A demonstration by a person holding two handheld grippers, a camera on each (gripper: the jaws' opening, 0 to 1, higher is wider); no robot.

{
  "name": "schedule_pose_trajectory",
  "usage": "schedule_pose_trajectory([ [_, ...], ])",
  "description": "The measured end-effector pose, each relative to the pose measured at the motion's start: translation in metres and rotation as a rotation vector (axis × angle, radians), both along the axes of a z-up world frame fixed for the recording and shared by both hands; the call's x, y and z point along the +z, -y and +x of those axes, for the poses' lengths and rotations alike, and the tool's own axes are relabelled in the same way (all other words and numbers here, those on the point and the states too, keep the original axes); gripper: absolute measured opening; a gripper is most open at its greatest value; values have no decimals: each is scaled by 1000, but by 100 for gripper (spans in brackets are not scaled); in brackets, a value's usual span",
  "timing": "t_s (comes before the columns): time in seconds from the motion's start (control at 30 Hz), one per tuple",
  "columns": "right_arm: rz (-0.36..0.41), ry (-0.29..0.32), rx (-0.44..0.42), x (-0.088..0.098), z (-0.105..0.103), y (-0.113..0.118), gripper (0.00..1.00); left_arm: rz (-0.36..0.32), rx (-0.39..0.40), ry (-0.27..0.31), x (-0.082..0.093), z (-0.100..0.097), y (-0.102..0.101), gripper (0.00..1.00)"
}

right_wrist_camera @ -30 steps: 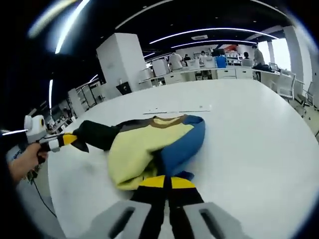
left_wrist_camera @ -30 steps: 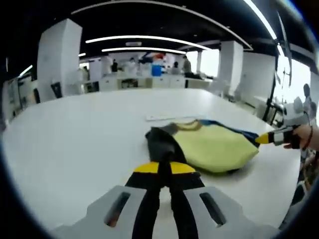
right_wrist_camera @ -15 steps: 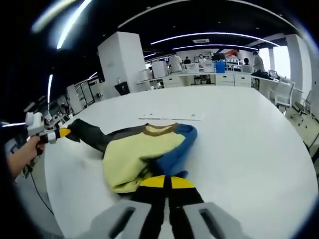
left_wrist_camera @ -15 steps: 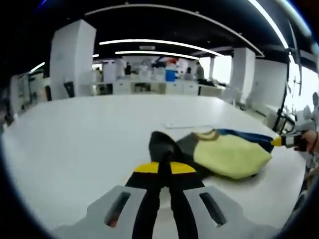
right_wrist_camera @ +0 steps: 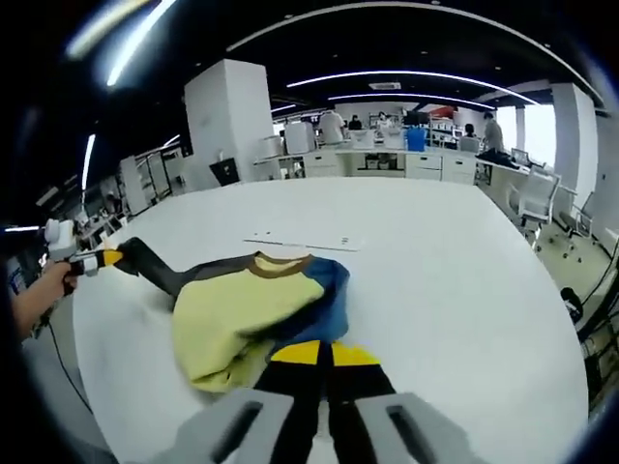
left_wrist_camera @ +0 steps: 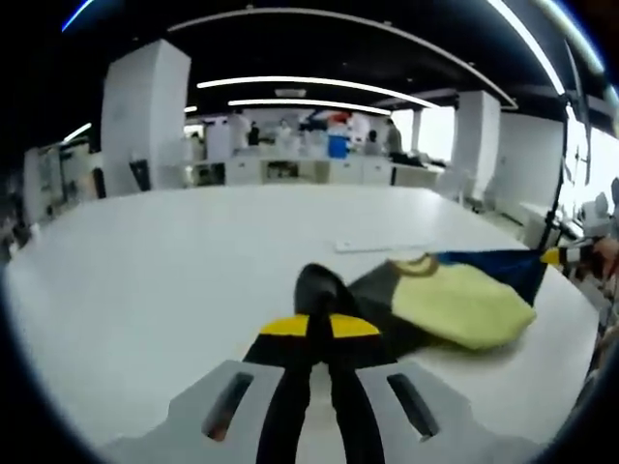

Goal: Fold the garment on the visible template until the final outline fits inside the template.

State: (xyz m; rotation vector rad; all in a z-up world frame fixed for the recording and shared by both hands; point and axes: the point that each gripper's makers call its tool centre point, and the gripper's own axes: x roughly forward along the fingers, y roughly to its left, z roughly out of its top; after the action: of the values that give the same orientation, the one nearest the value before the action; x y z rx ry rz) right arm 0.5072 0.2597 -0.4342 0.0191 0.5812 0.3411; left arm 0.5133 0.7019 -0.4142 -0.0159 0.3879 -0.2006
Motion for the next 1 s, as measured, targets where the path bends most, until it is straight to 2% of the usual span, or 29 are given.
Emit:
schedule_pose_trajectory([
  [0.27, -29, -20, -27, -4, 6, 20, 0, 37, 4, -18, -7, 0, -10, 2],
  [0.5, -68, -44, -49, -11, 17, 36, 0, 41, 13, -47, -17, -2, -19, 2],
  [0.67, -49, -83, -97, -19, 25, 49, 0, 63, 24, -76, -27, -3, -28, 2],
  [0.83, -52, -105, -104, -27, 31, 54, 0, 44, 54, -109, -40, 0, -44, 2],
  [1.0, -68, -133, -99, -34, 35, 61, 0, 59, 75, -116, -42, -1, -44, 2],
])
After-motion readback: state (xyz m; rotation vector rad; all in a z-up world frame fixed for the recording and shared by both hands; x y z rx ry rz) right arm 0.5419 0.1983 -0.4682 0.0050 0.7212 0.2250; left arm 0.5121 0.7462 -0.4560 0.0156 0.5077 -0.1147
